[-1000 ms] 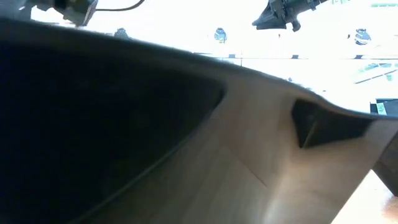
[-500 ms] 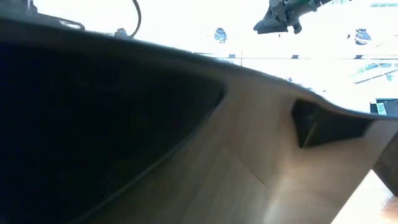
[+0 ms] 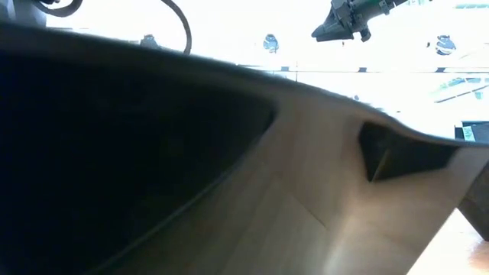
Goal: Pick & Place Mini shaped plates
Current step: Stack the leaf-shaped plate on top of the stacked leaf-shaped plates on the shelf
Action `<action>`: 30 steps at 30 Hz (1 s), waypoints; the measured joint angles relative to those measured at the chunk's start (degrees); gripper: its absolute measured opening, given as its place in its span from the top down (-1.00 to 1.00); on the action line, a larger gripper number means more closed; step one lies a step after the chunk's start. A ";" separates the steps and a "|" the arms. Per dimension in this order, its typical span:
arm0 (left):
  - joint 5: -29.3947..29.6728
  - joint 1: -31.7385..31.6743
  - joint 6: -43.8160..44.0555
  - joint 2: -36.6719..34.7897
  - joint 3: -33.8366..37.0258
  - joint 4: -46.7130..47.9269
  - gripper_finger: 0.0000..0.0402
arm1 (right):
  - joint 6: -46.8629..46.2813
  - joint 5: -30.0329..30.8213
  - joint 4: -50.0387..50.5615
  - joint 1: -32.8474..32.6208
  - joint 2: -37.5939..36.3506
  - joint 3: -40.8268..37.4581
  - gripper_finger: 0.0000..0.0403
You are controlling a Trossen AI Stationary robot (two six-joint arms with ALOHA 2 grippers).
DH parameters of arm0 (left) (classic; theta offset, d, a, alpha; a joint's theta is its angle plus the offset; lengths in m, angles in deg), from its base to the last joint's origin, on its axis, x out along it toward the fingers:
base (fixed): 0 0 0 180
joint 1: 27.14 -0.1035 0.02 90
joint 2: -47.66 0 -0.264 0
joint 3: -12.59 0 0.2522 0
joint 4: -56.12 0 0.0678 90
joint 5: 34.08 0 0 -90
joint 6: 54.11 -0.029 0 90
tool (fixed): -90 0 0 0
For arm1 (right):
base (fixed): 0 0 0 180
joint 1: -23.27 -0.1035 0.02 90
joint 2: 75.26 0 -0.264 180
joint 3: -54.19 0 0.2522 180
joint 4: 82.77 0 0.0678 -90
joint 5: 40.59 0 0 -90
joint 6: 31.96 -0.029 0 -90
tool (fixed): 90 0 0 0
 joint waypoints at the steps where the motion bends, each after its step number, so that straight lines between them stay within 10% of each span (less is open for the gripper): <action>1: -0.07 -0.03 0.01 0.04 0.02 -0.48 0.15 | 0.01 0.01 0.11 0.00 0.00 0.00 0.46; 10: -4.47 -0.77 2.80 -0.50 0.21 -1.22 0.94 | -0.01 0.02 0.87 0.00 0.00 0.00 0.48; 22: -4.98 -7.48 0.65 -10.93 0.08 -1.45 0.98 | -0.64 0.02 2.32 0.00 0.00 0.00 0.48; 30: 7.04 -16.22 -3.16 -21.60 -1.55 -1.34 0.98 | -0.69 0.00 3.19 0.00 0.01 0.00 0.48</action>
